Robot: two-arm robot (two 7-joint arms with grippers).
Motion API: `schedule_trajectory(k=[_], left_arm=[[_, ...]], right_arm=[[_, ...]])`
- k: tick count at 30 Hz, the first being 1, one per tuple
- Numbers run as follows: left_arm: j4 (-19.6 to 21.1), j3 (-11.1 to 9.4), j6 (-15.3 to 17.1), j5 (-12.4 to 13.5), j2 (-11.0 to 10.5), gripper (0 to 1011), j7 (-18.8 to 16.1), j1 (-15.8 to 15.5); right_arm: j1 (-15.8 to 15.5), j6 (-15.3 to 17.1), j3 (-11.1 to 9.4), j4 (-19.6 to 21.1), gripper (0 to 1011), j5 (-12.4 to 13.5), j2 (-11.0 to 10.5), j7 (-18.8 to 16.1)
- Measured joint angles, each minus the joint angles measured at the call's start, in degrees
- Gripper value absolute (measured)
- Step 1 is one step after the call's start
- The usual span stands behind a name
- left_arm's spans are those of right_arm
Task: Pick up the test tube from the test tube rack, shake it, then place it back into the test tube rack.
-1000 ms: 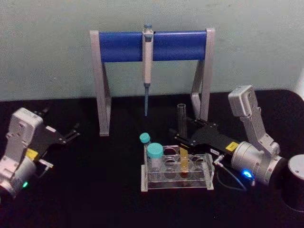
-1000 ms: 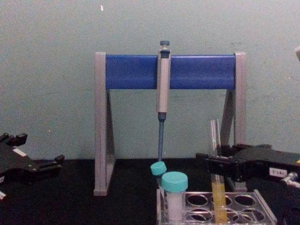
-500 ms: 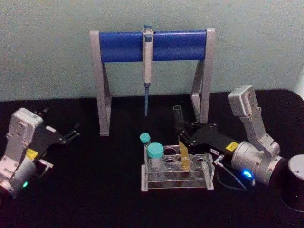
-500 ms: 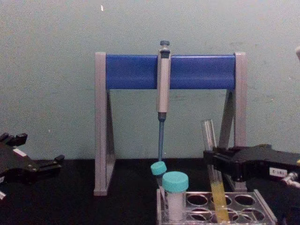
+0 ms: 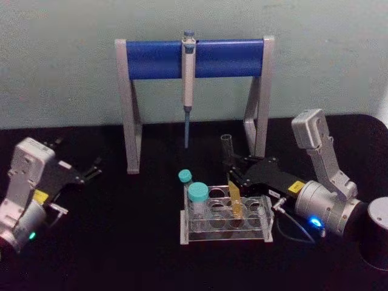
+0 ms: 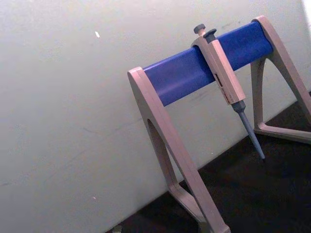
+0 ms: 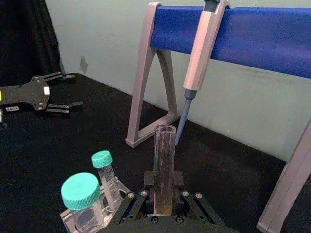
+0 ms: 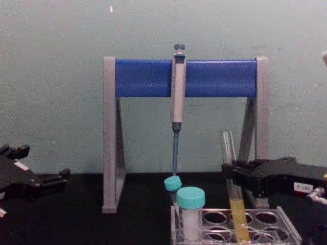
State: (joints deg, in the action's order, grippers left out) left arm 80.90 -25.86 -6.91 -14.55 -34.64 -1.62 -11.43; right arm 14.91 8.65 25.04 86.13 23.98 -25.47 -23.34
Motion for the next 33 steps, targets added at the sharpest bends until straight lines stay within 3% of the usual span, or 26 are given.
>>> schedule_trajectory(k=[5, 13, 26, 33], left_arm=[[0.0, 0.0, 0.0, 0.0, 0.0, 1010, 0.0, 0.0], [0.0, 0.0, 0.0, 0.0, 0.0, 1010, 0.0, 0.0], [0.0, 0.0, 0.0, 0.0, 0.0, 1010, 0.0, 0.0], [0.0, 0.0, 0.0, 0.0, 0.0, 1010, 0.0, 0.0]], right_arm=[[-0.3, -0.6, -0.3, 0.0, 224, 0.0, 0.0, -0.2], [-2.1, -4.8, -1.8, 1.4, 224, 0.3, 0.0, -1.1], [-6.4, -13.2, -6.1, 4.8, 223, 4.1, 0.0, -3.5], [-6.5, -15.1, -7.0, 6.2, 224, 4.7, 0.2, -3.8]])
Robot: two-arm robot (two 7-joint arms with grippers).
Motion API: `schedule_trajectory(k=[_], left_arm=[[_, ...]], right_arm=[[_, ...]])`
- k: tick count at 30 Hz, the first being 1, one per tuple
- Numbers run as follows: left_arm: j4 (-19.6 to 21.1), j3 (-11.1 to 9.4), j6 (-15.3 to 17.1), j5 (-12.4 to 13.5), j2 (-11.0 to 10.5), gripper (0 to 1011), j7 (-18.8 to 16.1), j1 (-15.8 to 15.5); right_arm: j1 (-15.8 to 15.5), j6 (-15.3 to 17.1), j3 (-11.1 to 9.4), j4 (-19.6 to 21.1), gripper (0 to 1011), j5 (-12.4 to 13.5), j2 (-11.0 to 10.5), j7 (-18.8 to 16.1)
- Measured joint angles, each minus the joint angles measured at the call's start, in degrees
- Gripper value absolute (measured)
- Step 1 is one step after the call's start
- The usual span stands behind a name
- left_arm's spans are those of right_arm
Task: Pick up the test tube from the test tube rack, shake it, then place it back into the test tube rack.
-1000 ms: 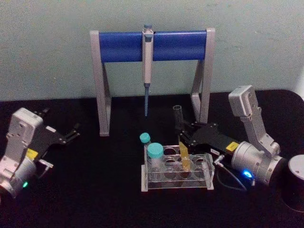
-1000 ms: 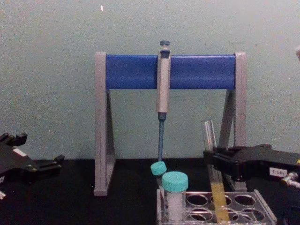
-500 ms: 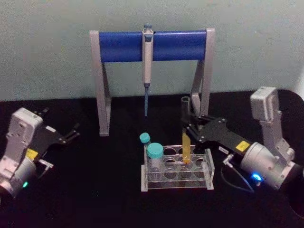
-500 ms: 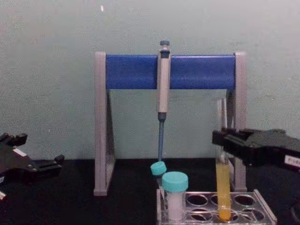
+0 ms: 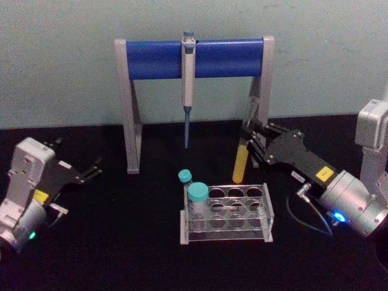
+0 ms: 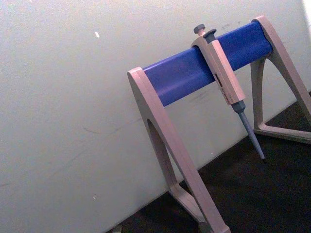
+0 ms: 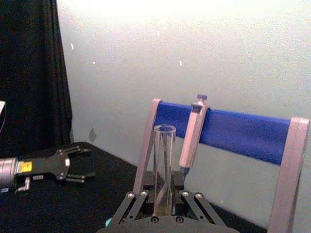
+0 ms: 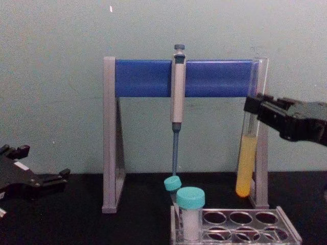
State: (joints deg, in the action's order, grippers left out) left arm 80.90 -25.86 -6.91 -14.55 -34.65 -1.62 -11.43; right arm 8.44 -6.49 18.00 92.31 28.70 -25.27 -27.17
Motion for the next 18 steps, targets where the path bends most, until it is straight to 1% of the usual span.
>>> schedule_trajectory(k=[13, 18], left_arm=[[0.0, 0.0, 0.0, 0.0, 0.0, 1010, 0.0, 0.0], [0.0, 0.0, 0.0, 0.0, 0.0, 1010, 0.0, 0.0]], right_arm=[[1.4, -0.1, 0.4, -0.5, 223, -0.9, 0.9, 0.5], [1.3, 0.0, 0.1, -0.5, 223, -1.2, 0.8, 0.9]])
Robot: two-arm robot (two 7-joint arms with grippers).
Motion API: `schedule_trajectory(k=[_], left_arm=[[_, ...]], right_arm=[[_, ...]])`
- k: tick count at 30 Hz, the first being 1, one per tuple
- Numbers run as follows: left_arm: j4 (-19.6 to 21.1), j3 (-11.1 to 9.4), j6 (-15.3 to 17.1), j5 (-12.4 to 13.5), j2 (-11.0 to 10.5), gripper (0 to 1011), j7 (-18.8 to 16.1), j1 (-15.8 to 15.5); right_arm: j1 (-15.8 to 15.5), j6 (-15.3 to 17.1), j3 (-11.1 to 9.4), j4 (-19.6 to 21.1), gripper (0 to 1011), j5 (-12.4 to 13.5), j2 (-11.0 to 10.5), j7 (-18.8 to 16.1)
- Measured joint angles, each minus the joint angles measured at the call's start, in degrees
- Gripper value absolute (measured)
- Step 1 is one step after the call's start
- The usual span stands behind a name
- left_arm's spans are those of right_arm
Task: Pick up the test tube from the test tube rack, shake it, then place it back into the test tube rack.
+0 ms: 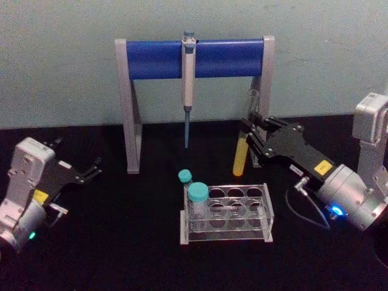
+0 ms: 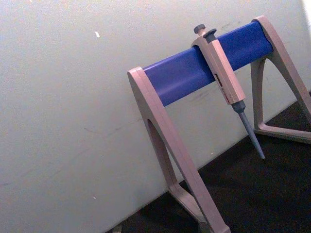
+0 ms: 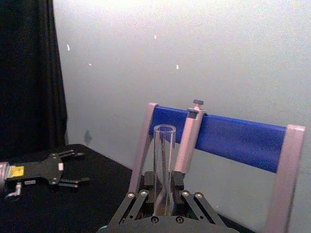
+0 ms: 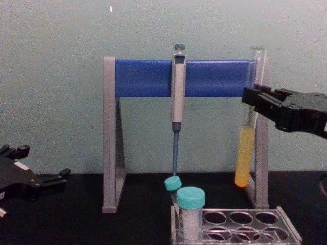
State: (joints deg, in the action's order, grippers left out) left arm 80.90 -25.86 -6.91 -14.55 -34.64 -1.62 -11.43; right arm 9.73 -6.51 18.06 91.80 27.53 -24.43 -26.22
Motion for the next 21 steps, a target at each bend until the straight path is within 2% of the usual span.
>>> schedule_trajectory(k=[7, 12, 17, 21], left_arm=[[0.0, 0.0, 0.0, 0.0, 0.0, 1010, 0.0, 0.0], [0.0, 0.0, 0.0, 0.0, 0.0, 1010, 0.0, 0.0], [0.0, 0.0, 0.0, 0.0, 0.0, 1010, 0.0, 0.0], [0.0, 0.0, 0.0, 0.0, 0.0, 1010, 0.0, 0.0]], right_arm=[[-1.4, 0.0, -1.6, 0.9, 224, -0.2, -0.9, 0.9], [-4.2, 0.4, -3.1, 3.4, 223, 0.1, -2.6, 0.9], [-6.4, 0.9, -3.4, 5.7, 223, 0.8, -4.0, -0.2], [-7.6, 1.1, -2.7, 7.2, 223, 1.6, -4.8, -1.8]])
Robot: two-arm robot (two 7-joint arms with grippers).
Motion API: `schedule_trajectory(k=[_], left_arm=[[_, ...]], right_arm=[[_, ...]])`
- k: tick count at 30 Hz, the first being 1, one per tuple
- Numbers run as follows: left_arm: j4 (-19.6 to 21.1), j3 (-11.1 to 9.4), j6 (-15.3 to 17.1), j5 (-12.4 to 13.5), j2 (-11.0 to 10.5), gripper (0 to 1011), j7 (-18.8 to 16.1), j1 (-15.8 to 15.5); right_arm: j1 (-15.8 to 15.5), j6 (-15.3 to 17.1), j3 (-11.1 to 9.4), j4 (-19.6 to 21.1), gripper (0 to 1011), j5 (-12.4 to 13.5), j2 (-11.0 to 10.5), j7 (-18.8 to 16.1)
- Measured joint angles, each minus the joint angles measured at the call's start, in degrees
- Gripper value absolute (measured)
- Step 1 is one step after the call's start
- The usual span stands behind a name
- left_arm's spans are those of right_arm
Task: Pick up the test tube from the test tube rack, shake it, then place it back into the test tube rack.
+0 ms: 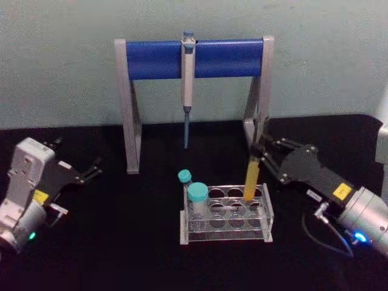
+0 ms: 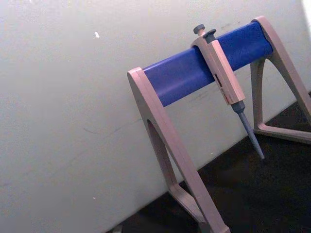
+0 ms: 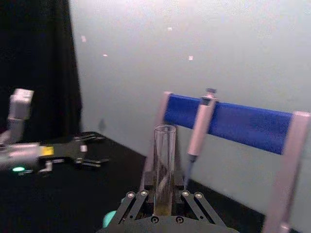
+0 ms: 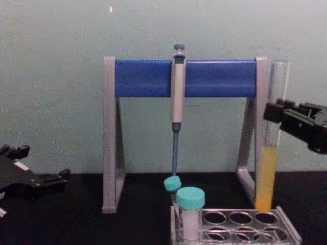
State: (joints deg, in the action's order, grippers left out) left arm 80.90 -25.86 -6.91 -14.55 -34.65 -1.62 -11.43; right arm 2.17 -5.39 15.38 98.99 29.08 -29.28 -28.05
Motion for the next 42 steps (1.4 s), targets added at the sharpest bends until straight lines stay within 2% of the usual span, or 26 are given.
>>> schedule_trajectory(k=[7, 12, 18, 25, 30, 42], left_arm=[[0.0, 0.0, 0.0, 0.0, 0.0, 1010, 0.0, 0.0], [0.0, 0.0, 0.0, 0.0, 0.0, 1010, 0.0, 0.0], [0.0, 0.0, 0.0, 0.0, 0.0, 1010, 0.0, 0.0], [0.0, 0.0, 0.0, 0.0, 0.0, 1010, 0.0, 0.0], [0.0, 0.0, 0.0, 0.0, 0.0, 1010, 0.0, 0.0], [0.0, 0.0, 0.0, 0.0, 0.0, 1010, 0.0, 0.0]], right_arm=[[0.9, 0.1, 2.2, 0.1, 223, 1.3, 0.2, -2.0], [3.6, -0.2, 4.0, -2.2, 224, 1.4, 1.9, -2.0], [6.4, -0.7, 4.8, -5.3, 224, 0.9, 3.8, -0.9], [8.6, -1.1, 4.1, -8.5, 223, -0.5, 5.4, 1.8], [8.6, -1.2, 3.0, -8.8, 223, -0.9, 5.5, 2.8], [7.5, -1.2, 1.6, -8.1, 224, -1.5, 5.3, 3.2]])
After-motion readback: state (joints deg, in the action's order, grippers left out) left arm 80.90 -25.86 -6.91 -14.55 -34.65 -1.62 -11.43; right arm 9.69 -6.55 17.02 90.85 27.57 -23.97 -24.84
